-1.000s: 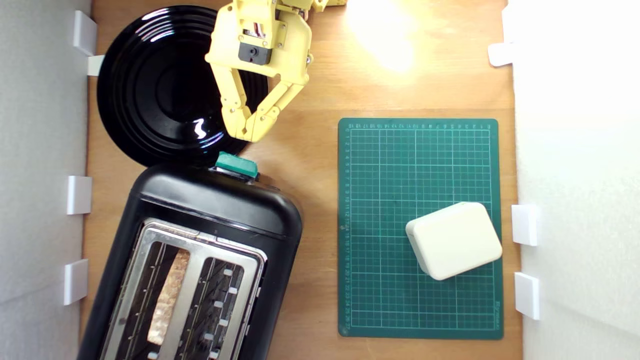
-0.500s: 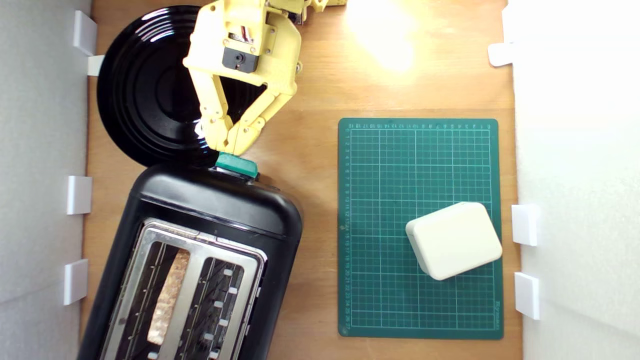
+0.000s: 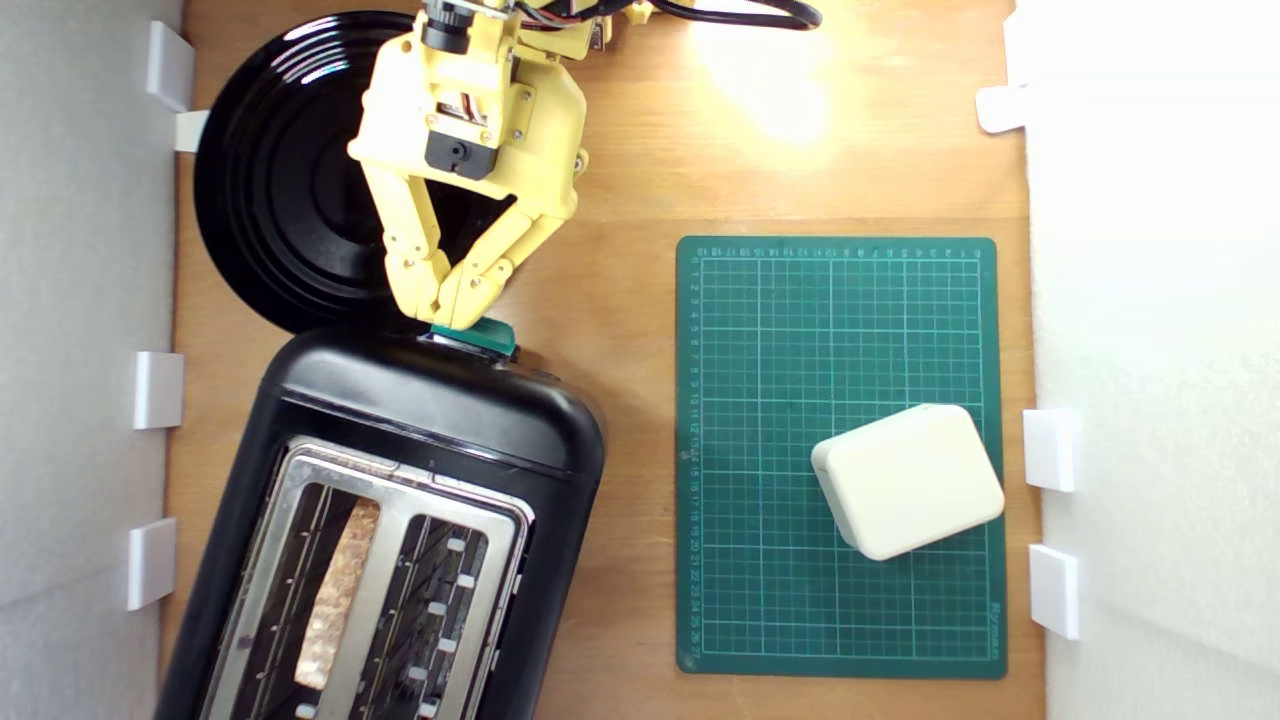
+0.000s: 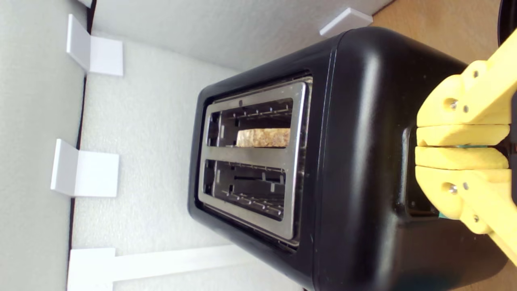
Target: Start toaster
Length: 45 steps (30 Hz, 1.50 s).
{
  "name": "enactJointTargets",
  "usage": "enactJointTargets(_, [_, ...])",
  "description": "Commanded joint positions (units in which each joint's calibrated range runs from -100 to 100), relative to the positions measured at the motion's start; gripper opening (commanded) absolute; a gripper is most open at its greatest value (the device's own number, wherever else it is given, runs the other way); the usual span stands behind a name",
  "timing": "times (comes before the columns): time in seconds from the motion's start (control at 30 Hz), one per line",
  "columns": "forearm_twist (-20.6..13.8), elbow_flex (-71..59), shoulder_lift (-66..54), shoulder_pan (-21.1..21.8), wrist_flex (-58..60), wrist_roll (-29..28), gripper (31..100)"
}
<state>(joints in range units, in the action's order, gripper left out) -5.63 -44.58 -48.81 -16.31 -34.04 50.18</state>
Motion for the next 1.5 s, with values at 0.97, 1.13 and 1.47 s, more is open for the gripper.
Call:
enactJointTargets(0.97, [0.4,-0.6,4.6,2.8,0.5,0.4,31.3])
enactJointTargets(1.13, [0.4,-0.8,4.7,2.7,0.5,0.1,31.3])
enactJointTargets(1.47, [0.4,-0.7,7.9,2.5,0.5,-0.5,31.3])
